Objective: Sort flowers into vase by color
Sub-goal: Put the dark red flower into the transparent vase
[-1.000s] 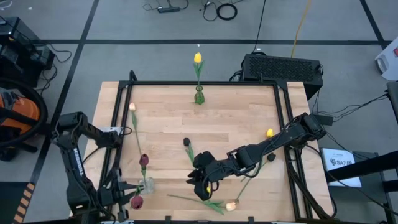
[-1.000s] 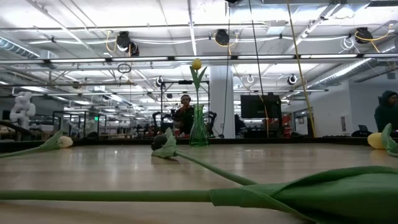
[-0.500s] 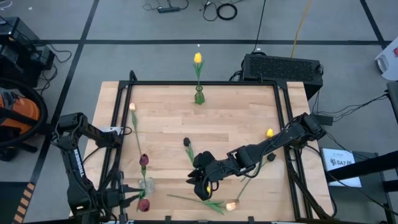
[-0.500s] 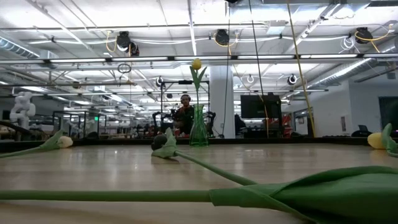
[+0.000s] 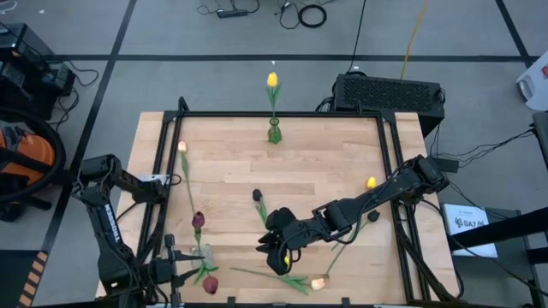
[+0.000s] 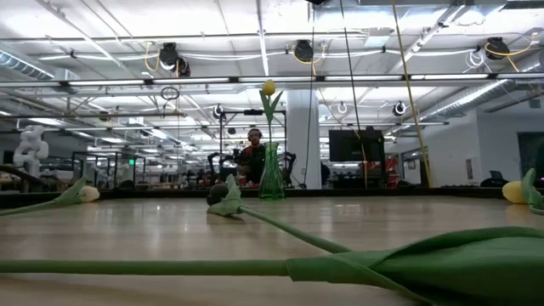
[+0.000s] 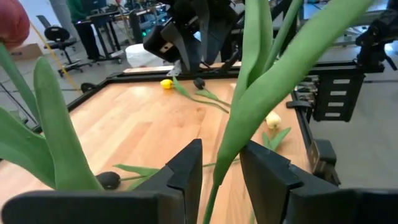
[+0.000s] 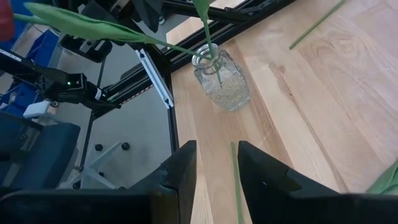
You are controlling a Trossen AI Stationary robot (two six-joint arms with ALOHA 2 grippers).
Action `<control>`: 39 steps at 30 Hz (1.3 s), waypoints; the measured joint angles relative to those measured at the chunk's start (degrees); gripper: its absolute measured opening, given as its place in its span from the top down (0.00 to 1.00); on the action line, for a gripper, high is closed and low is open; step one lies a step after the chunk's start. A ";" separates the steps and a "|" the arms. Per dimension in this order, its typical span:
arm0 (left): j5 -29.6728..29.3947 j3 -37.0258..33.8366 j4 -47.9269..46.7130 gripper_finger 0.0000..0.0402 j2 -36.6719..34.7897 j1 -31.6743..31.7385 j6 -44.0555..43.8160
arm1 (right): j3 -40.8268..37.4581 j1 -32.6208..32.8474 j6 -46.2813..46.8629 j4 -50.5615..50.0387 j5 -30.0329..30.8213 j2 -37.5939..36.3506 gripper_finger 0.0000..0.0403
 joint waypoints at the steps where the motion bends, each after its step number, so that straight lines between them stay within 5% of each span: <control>1: 0.00 0.00 0.28 0.71 0.00 0.15 -0.28 | 0.00 0.00 0.00 -0.01 0.02 0.00 0.73; 10: 0.09 0.00 0.27 0.71 0.00 0.31 -2.99 | 0.00 -0.35 0.20 0.00 0.94 0.00 0.73; 28: 9.98 0.00 -1.12 0.71 -1.72 0.31 -8.22 | 0.00 -0.33 1.51 0.15 1.38 0.00 0.73; 39: 14.00 0.00 -2.46 0.71 -7.13 0.31 -22.87 | 0.00 -0.33 1.44 0.20 1.33 0.00 0.73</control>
